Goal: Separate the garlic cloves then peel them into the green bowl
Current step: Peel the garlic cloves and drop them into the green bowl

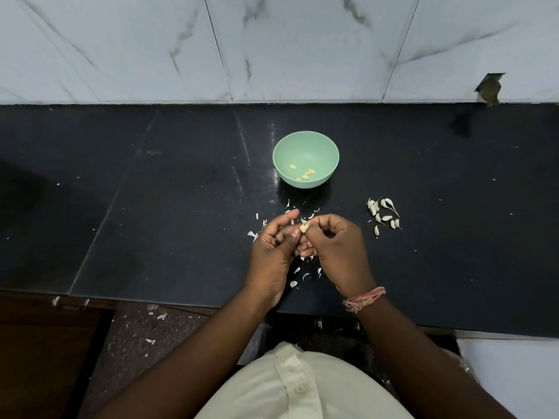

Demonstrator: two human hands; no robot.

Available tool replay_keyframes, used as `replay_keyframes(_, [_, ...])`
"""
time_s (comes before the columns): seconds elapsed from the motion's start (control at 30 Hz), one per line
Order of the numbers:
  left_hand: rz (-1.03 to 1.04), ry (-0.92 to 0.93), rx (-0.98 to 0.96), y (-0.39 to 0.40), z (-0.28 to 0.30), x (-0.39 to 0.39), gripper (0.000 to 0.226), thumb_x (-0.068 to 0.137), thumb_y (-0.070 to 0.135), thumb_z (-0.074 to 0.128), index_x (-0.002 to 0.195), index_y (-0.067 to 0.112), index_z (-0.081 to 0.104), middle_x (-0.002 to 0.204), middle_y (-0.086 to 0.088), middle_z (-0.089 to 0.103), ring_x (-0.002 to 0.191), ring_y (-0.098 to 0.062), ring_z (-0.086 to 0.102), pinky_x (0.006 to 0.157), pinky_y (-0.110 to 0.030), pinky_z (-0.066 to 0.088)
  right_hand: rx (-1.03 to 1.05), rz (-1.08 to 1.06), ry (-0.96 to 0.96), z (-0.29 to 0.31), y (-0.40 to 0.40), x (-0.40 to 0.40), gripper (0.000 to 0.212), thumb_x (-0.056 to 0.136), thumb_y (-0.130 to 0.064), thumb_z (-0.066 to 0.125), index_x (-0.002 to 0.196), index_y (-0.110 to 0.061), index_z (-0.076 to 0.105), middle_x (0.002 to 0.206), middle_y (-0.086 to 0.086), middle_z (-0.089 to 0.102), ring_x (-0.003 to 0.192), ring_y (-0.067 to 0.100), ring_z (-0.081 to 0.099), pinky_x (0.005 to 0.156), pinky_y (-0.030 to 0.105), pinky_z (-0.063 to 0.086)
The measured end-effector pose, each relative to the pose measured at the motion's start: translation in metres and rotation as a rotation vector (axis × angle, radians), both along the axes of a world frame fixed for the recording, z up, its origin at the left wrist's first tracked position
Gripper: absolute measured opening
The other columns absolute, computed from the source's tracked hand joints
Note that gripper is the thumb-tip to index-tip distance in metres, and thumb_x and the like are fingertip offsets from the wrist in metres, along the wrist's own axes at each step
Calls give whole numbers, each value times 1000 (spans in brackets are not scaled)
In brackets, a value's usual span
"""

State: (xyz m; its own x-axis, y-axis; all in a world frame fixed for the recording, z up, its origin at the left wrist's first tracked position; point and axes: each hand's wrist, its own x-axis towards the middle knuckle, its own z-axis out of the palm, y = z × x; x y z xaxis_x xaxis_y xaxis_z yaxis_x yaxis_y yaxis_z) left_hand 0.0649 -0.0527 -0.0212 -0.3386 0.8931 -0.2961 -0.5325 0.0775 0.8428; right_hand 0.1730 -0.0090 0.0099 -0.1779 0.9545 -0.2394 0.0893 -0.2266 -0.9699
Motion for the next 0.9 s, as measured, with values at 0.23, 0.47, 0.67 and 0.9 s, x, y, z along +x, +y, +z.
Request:
replay_keyframes(0.23, [6, 385, 6, -2, 6, -5, 24, 85, -8, 72, 106, 5, 75, 95, -10, 78, 87, -20, 73, 81, -38, 60, 43, 16, -47, -1, 0, 2, 8, 92, 1, 63, 88, 2, 70, 73, 13, 73, 56, 19, 68, 49, 18, 50])
replay_keyframes(0.47, [44, 80, 12, -1, 7, -2, 19, 89, -7, 64, 97, 8, 74, 83, -11, 73, 71, -17, 69, 66, -26, 57, -14, 42, 70, 1, 0, 2, 7, 93, 6, 60, 92, 8, 67, 67, 14, 69, 55, 18, 66, 54, 26, 58])
replay_keyframes(0.67, [65, -164, -22, 1, 6, -6, 17, 93, -3, 60, 105, 4, 69, 91, -8, 76, 78, -14, 72, 71, -23, 60, -65, -45, 46, -6, 3, 6, 9, 95, 0, 60, 96, 1, 69, 66, 2, 69, 56, 19, 69, 58, 32, 60])
replay_keyframes(0.9, [98, -250, -31, 1, 6, -8, 21, 97, 0, 56, 116, 0, 66, 102, -17, 74, 83, -17, 73, 73, -24, 60, 82, -52, -81, -3, 1, 4, 26, 96, 3, 47, 90, -6, 71, 77, 5, 70, 61, 19, 71, 61, 33, 61])
